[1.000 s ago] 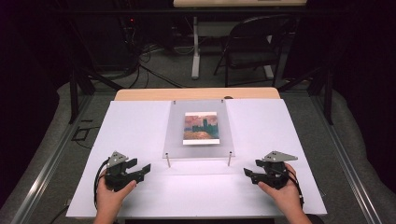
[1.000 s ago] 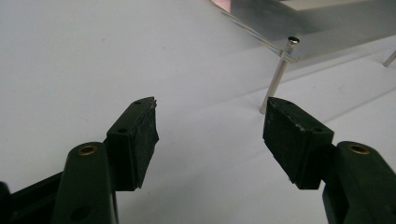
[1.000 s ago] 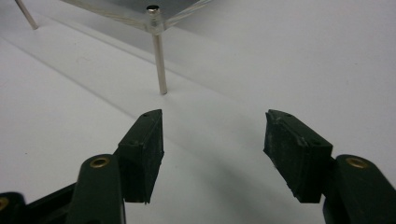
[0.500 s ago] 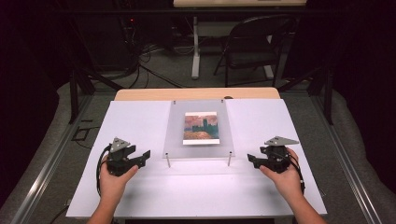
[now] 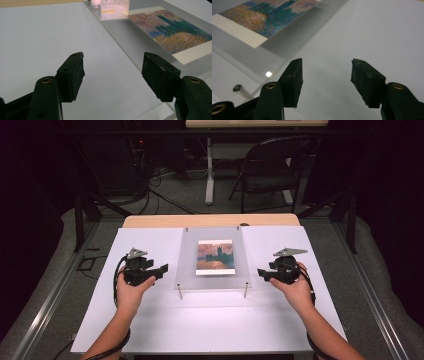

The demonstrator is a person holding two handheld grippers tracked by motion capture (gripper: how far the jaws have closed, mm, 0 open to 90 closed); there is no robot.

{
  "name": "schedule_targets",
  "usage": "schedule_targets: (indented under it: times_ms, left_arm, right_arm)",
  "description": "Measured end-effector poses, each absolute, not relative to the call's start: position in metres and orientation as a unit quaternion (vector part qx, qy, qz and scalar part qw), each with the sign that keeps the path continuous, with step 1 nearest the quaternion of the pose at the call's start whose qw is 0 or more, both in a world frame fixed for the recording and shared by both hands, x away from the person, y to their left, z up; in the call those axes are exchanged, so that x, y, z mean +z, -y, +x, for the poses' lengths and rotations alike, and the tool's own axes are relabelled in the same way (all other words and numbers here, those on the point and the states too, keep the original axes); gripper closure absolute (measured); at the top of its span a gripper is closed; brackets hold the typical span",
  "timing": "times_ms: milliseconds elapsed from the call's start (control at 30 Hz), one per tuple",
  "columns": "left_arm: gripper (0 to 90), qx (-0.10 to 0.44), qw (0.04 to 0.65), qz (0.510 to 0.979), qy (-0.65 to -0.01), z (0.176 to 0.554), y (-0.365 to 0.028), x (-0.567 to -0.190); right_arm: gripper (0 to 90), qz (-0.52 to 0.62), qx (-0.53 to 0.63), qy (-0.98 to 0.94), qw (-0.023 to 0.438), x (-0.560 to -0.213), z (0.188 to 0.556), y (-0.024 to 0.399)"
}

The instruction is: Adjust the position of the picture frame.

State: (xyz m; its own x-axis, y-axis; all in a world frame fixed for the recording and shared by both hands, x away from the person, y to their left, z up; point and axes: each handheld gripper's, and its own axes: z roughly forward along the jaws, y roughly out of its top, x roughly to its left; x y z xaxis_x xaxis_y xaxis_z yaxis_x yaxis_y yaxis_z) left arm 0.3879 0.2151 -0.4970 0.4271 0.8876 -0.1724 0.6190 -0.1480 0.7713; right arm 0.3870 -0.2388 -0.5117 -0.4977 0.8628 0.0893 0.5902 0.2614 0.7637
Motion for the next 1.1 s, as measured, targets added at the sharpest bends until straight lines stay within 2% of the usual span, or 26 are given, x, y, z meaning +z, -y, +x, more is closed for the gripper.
schedule_targets:
  times_ms: [400,1100]
  left_arm:
    - [34.0,0.148,0.41,0.74,-0.512,0.423,-0.197,-0.492]
    - [33.9,0.095,0.401,0.733,-0.542,0.467,-0.17,-0.526]
  right_arm:
    - [34.1,0.47,0.415,-0.763,0.154,-0.503,0.423,0.216]
    - [34.3,0.494,0.424,-0.75,0.118,-0.521,0.463,0.184]
